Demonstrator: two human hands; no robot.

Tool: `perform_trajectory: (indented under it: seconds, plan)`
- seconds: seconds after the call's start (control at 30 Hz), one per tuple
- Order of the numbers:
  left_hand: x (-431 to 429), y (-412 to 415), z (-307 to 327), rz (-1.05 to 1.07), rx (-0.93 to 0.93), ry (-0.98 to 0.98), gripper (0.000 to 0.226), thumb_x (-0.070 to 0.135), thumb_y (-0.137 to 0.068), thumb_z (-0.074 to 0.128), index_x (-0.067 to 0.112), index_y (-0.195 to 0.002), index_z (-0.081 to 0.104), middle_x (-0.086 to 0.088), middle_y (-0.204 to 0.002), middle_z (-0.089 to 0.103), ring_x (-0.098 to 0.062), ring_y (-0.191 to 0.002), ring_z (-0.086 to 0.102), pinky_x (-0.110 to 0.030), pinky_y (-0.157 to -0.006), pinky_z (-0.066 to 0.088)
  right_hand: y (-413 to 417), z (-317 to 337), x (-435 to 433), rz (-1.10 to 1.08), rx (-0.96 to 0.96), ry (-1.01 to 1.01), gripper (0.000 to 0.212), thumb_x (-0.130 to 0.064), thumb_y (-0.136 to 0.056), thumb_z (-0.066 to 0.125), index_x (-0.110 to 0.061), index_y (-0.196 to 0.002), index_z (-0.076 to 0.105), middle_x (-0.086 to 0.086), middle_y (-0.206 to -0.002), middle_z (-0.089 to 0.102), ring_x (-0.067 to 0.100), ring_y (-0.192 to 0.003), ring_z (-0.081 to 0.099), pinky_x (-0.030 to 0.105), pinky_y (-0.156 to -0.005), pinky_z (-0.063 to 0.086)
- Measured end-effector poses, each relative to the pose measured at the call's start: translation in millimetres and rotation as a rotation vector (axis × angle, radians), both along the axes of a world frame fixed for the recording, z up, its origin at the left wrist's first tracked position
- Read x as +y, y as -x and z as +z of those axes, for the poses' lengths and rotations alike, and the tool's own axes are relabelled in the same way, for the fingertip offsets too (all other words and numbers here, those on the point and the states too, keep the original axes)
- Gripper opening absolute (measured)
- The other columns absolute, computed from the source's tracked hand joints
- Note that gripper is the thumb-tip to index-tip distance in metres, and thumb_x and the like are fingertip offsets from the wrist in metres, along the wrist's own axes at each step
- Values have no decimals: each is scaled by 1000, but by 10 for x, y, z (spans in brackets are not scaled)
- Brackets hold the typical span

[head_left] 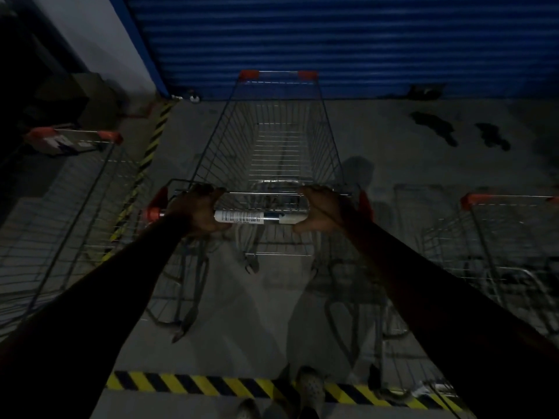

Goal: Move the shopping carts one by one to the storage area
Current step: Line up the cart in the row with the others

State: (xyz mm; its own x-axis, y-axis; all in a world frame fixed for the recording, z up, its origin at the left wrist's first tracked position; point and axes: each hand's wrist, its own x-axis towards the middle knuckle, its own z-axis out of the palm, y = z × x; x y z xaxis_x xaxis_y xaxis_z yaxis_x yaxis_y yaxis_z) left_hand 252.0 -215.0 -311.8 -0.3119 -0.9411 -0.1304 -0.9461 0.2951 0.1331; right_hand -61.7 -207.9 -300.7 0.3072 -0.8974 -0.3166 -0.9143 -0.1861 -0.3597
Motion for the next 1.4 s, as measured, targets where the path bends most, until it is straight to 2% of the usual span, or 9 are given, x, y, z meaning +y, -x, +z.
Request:
perform_trajectory:
  seconds: [0.17, 0.27, 0.43, 0.6, 0.83, 1.07, 1.17, 1.27, 1.4]
  plan:
    - [-182, 392, -79, -84, 41, 57, 93, 83, -68, 49, 13, -129, 61, -16, -111, 69, -38, -98, 68, -46, -79, 58, 395, -56, -223, 2, -44, 44, 102, -62, -59, 84, -13, -142, 50, 11, -137, 58, 31, -125, 56, 42, -105, 45]
    - [-236, 678, 3, -36, 46, 44, 99, 85, -63, 53, 20, -137, 55, -15, -122, 66, -35, -109, 65, -44, -85, 56, 642, -25, -266, 1, -21, 105, 101, -61, -60, 84, -6, -139, 52, 17, -128, 63, 35, -116, 60, 44, -97, 49]
    - [-377, 1074, 0, -36, 16, 7, 93, 69, -70, 74, 23, -146, 45, -13, -137, 58, -33, -125, 55, -45, -97, 48, 933, 64, -260, -56, 81, 33, 111, -67, -65, 80, -20, -153, 33, 10, -150, 46, 30, -133, 46, 45, -107, 43]
    - [-437, 1363, -23, -90, -23, -24, 103, 78, -67, 69, 24, -150, 40, -15, -142, 52, -32, -132, 49, -49, -100, 46, 1223, 120, -101, -98, 92, 27, 102, -60, -71, 80, -19, -153, 35, 10, -152, 44, 30, -136, 43, 41, -109, 40]
    - [-218, 1587, 25, -121, -30, -106, 120, 90, -55, 54, 26, -154, 33, -15, -151, 43, -29, -143, 35, -48, -110, 37, 1430, 121, 278, -137, 114, 5, 107, -63, -72, 78, -20, -156, 28, 8, -158, 35, 28, -142, 36, 41, -113, 35]
    - [257, 1548, 11, -123, -48, -120, 114, 83, -61, 65, 25, -154, 33, -15, -149, 44, -30, -142, 36, -46, -108, 39, 1421, 130, 774, -126, 106, 30, 93, -55, -76, 79, -16, -150, 39, 6, -149, 47, 25, -133, 45, 36, -105, 37]
    - [539, 1456, 11, -118, -44, -100, 119, 91, -56, 58, 23, -152, 38, -18, -144, 49, -31, -138, 42, -45, -106, 42, 1332, 127, 1003, -133, 96, 9, 99, -59, -70, 81, -19, -150, 38, 5, -150, 45, 25, -135, 44, 39, -106, 39]
    - [828, 1344, 18, -126, -58, -104, 135, 107, -45, 31, 24, -152, 37, -16, -142, 51, -31, -137, 42, -44, -106, 43, 1218, 125, 1241, -149, 86, -28, 106, -68, -60, 78, -24, -148, 39, 3, -147, 48, 25, -132, 46, 43, -104, 44]
    - [1241, 1189, 55, -111, -88, -107, 131, 104, -48, 33, 25, -153, 34, -13, -145, 49, -30, -138, 40, -46, -106, 42, 1080, 114, 1614, -146, 94, -31, 113, -66, -63, 80, -22, -155, 30, 6, -157, 37, 27, -142, 36, 44, -113, 37]
